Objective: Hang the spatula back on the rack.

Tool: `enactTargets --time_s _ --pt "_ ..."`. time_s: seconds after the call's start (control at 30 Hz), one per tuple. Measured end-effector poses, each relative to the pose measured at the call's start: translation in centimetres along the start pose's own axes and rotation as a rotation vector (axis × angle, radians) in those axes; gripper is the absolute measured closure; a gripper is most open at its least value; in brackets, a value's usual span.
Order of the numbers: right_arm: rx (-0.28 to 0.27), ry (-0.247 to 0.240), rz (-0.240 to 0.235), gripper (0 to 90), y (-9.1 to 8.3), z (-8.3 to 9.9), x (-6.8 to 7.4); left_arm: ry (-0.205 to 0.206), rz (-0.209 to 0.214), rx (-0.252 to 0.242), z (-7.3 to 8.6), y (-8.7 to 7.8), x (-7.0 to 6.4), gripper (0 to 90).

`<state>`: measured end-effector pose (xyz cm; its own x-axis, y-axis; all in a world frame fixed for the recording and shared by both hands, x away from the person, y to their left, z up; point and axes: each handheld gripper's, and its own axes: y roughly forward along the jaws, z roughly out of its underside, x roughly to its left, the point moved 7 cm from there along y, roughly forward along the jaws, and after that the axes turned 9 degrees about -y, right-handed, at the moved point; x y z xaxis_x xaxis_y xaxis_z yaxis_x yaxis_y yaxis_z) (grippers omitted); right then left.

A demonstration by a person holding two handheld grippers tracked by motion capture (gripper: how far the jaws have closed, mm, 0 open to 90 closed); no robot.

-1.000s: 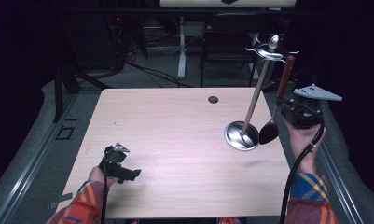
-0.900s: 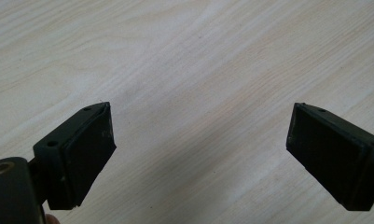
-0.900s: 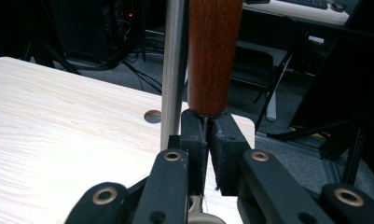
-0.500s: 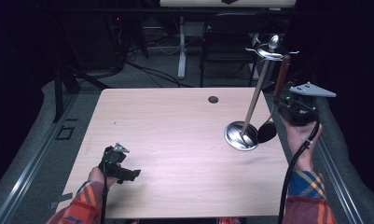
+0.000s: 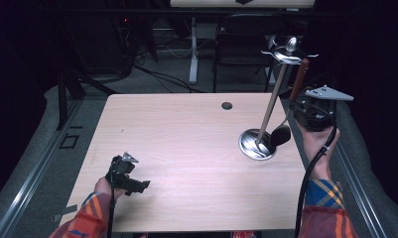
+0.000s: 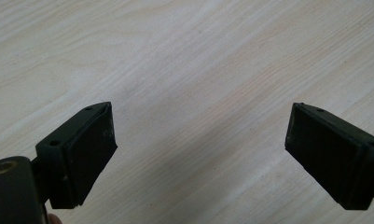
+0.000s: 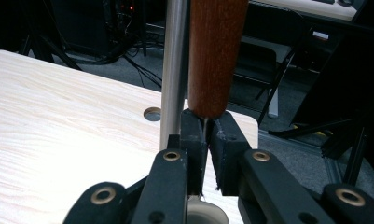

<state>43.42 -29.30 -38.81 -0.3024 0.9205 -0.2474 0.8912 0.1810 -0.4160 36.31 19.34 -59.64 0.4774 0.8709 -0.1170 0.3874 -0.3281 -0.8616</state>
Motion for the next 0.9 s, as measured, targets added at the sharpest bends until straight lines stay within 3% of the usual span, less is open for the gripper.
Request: enactTargets --time_s 0.33,0.6,0.9 --pt "-0.002 0.004 -0.015 82.9 0.5 -0.3 0.3 0.001 -0.001 0.001 0.0 0.0 0.0 8.3" --pt "0.012 0.014 -0.044 76.8 0.7 -0.1 0.7 0.007 0.001 0.000 0.0 0.0 -0.1 8.3" --pt "0.087 0.026 -0.107 42.3 0.0 2.0 1.5 0.010 0.001 0.004 -0.1 0.1 -0.2 8.3"
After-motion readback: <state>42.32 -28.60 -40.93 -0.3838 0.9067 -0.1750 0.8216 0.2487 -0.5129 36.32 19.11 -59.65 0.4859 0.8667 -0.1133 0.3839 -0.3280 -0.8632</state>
